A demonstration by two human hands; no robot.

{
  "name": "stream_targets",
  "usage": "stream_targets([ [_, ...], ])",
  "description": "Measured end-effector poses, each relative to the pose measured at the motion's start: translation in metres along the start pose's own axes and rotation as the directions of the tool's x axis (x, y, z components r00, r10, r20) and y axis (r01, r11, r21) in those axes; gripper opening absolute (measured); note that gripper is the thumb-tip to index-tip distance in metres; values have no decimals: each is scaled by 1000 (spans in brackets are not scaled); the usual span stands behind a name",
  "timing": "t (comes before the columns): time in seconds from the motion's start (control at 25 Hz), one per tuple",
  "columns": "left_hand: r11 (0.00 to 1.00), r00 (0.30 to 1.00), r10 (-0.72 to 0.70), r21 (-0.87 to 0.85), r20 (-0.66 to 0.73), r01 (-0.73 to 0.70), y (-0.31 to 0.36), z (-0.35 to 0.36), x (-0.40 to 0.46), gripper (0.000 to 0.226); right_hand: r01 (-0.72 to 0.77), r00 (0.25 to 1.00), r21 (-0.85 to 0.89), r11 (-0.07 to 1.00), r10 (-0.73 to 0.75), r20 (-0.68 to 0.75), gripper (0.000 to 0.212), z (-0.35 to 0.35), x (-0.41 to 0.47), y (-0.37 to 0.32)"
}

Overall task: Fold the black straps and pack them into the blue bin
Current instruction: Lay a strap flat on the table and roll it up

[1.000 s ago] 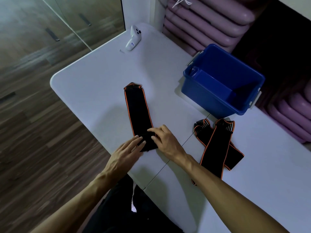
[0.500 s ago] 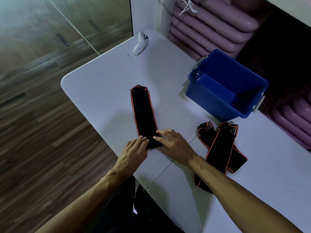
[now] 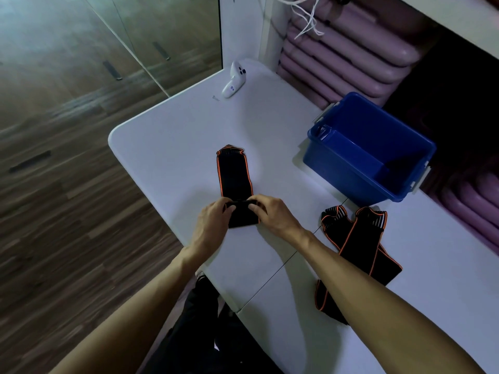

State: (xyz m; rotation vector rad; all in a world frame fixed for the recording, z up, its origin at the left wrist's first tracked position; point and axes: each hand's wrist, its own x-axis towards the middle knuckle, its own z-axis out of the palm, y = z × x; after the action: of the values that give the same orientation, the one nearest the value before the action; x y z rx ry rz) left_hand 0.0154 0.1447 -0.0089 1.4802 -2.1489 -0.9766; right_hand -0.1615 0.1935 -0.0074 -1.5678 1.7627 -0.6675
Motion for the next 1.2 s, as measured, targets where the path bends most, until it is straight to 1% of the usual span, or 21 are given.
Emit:
stream_targets([
  [0.16,996,997,26,89,-71,-19,1,9,0,20,-68,996,27,997,70,-51,22,6,6,-2],
  [0.28,995,992,25,102,-127,-12,-1,5,2,22,-95,992,26,995,97,-85,19,5,9,-6],
  [0.32,990,989,69,133,-130,-52,-3,2,4,21,-83,992,7,997,83,-100,16,7,9,-8],
  [0.4,947,965,249,229,-89,-223,-9,-2,5,16,-46,989,-40,998,39,-144,9,15,6,-7],
  [0.44,917,943,329,257,-54,-305,-15,-3,3,20,-41,986,-53,998,32,-162,10,18,3,-5],
  [0.48,894,930,368,276,-7,-352,-21,-3,0,29,-44,985,-60,997,33,-171,15,20,-1,-1],
  [0.52,877,926,374,305,53,-371,-28,-4,-3,39,-38,986,-79,996,25,-164,22,20,-5,5],
  [0.56,855,922,369,347,116,-385,-34,-5,-6,49,-18,990,-138,990,-2,-142,31,18,-10,10],
  [0.6,831,917,364,386,165,-400,-39,-5,-8,58,19,993,-235,972,-45,-106,40,15,-14,15],
  [0.64,819,914,361,406,184,-406,-40,-6,-9,63,71,993,-354,933,-98,-60,50,12,-16,19],
  [0.68,824,918,355,403,179,-397,-40,-6,-8,64,117,990,-454,883,-142,-20,58,9,-16,21],
  [0.72,838,922,353,387,157,-386,-37,-6,-6,61,147,985,-519,842,-173,-2,62,8,-15,21],
  [0.76,853,926,351,361,137,-377,-33,-6,-5,57,164,980,-550,819,-199,-5,60,8,-12,20],
  [0.8,868,928,349,328,127,-372,-31,-7,-4,53,176,975,-550,817,-221,-17,55,9,-10,17],
  [0.88,887,926,349,269,143,-376,-31,-12,-2,49,212,964,-489,846,-264,-38,45,10,-8,14],
  [0.96,897,926,334,243,173,-369,-31,-18,-1,51,230,964,-407,884,-264,-28,39,6,-9,12],
  [1.0,904,928,325,229,182,-361,-30,-21,0,52,225,968,-371,901,-251,-22,37,3,-10,10],
  [1.08,929,938,300,170,172,-328,-25,-23,2,44,192,979,-298,935,-204,-9,34,-3,-9,5],
  [1.16,960,958,238,113,158,-257,-22,-22,5,38,113,993,-201,973,-116,-2,35,-7,-5,-1],
  [1.2,974,972,183,106,148,-199,-21,-21,8,37,53,999,-146,988,-54,-6,36,-7,-2,-4],
])
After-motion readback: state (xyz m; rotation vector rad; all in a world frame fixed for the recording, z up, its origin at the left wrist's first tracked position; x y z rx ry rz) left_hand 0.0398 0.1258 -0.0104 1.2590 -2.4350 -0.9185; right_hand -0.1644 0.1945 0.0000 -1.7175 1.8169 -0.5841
